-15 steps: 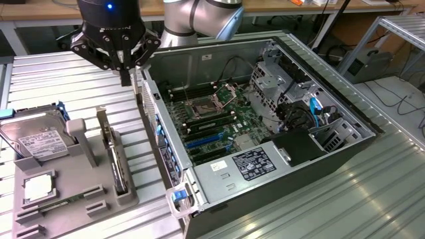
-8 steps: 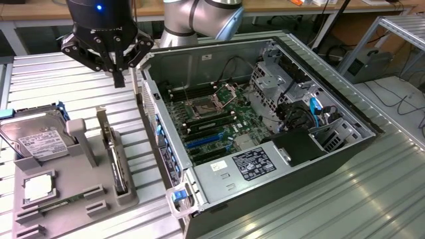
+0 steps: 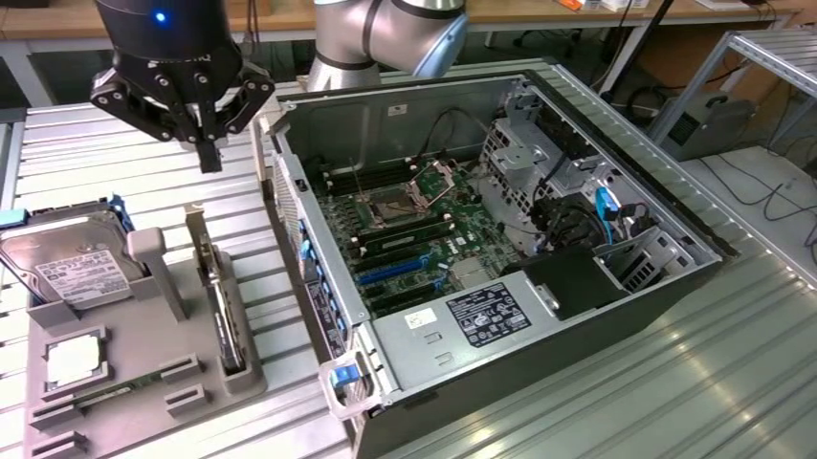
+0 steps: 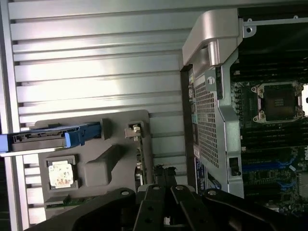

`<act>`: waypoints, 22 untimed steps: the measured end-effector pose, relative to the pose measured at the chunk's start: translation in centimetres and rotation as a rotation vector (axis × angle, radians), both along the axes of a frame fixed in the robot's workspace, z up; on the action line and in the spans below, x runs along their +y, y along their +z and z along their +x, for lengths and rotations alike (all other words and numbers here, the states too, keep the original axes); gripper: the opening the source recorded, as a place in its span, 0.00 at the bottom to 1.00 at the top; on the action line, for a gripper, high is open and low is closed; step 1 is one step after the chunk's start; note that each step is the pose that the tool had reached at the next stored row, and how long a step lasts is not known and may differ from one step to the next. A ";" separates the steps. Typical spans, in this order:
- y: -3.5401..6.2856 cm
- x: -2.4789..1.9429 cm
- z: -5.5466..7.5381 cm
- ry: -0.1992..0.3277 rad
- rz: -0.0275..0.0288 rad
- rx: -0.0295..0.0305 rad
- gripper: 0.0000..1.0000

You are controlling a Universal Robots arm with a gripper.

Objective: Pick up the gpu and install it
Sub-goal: 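Reach for the gpu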

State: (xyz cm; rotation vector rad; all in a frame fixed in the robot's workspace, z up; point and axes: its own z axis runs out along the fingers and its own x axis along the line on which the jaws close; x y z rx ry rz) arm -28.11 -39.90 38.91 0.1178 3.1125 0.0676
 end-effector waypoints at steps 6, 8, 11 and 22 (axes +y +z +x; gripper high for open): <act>-0.09 0.00 -1.2 0.000 -0.0001 -0.0001 0.11; -0.08 0.00 -1.3 0.000 -0.0002 0.0000 0.11; -0.09 0.00 -1.7 0.000 -0.0002 0.0000 0.11; -0.10 -0.22 -1.9 0.000 -0.0002 0.0000 0.11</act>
